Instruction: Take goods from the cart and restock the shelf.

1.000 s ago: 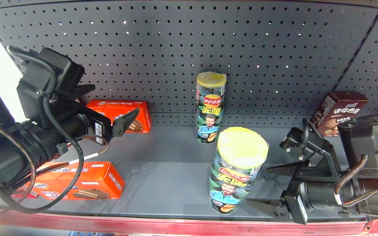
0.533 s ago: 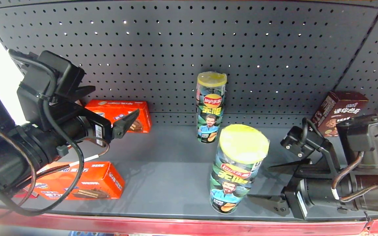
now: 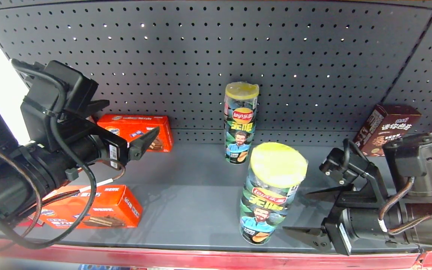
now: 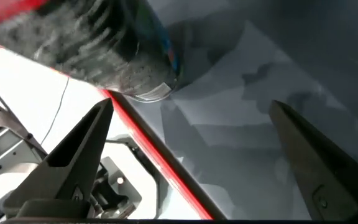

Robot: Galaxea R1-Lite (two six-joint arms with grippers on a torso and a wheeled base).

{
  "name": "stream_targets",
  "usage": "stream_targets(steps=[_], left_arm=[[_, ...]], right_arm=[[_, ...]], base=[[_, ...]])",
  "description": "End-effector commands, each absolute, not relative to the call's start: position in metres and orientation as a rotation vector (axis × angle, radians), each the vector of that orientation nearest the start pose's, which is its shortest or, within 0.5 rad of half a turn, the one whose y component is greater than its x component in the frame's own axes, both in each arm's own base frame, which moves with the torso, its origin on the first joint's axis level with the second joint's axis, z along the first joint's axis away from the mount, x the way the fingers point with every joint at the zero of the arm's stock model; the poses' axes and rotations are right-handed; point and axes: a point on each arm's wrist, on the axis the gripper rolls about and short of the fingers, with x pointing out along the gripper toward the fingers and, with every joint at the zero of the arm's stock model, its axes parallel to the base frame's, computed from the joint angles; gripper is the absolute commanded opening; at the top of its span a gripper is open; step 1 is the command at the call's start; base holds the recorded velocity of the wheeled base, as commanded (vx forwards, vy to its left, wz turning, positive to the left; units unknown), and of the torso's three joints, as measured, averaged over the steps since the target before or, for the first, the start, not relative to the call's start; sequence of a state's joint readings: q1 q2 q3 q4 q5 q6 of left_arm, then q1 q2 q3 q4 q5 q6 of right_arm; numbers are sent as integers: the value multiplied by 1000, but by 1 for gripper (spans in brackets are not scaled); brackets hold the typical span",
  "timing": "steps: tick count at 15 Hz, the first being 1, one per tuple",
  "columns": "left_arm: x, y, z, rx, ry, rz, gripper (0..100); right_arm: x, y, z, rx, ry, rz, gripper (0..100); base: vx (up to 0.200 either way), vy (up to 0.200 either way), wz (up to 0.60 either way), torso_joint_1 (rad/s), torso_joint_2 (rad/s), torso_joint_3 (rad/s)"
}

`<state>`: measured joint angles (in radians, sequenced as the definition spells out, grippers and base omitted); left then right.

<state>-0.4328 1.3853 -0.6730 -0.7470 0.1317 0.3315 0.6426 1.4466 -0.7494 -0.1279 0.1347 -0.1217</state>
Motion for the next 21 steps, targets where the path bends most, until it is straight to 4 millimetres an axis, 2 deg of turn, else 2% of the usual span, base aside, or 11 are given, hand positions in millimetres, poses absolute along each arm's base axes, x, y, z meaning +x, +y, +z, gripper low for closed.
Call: stream_targets(steps=[1,5,21], left_arm=[[209,-93,241,319,-82,-292,100],[209,-93,241,319,-82,-292,100],[208,-90,237,322,-79,-283,100]], right_arm=[[188,141,187,-258,526,779,100],[191,141,188,-256,523,770,100],[227,161,193,-265,506,754,100]], base=[[0,0,0,0,0,0],[0,0,0,0,0,0],[0,0,0,0,0,0]])
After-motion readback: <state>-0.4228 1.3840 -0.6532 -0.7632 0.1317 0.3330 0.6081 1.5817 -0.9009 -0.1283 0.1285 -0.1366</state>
